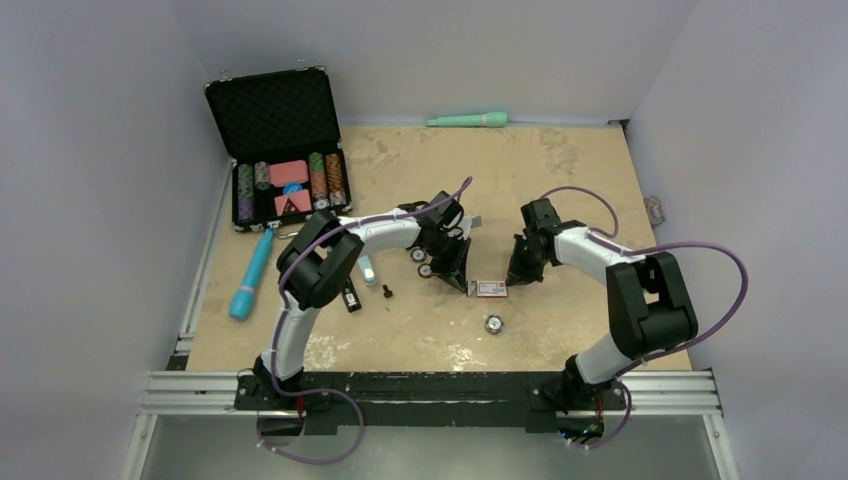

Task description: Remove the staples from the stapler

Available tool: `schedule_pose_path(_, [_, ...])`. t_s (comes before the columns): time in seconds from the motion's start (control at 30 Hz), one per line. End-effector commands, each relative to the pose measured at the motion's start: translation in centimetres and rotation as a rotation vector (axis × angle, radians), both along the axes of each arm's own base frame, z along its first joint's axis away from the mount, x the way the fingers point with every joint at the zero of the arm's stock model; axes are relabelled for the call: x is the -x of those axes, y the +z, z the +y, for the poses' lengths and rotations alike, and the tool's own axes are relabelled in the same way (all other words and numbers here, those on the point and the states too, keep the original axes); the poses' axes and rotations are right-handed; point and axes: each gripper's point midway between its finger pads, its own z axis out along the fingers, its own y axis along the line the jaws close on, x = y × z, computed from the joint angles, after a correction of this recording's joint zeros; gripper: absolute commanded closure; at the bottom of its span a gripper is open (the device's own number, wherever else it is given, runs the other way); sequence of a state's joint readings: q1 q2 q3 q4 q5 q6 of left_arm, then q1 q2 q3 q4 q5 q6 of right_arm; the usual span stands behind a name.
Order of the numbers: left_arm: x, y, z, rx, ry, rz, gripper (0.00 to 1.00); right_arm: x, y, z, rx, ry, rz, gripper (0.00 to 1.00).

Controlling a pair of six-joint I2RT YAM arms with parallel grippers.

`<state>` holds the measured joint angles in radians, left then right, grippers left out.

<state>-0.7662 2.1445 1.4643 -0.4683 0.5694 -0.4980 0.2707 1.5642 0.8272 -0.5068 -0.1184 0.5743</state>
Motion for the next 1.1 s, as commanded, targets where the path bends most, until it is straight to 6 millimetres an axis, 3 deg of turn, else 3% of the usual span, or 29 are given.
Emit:
schedule_pose_path(0.0, [-0.5, -0.2, -0.7, 0.015, 0.009, -0.021, 1.0, 0.9, -1.3, -0.4, 0.053, 0.042, 0.036, 1.0])
schedule_pose_path(1.07, [-0.6, -0.5, -1.0, 0.024, 0.039, -0.005, 1.0, 0.8, -1.2, 1.1, 0.027, 0.124, 0.025, 1.0])
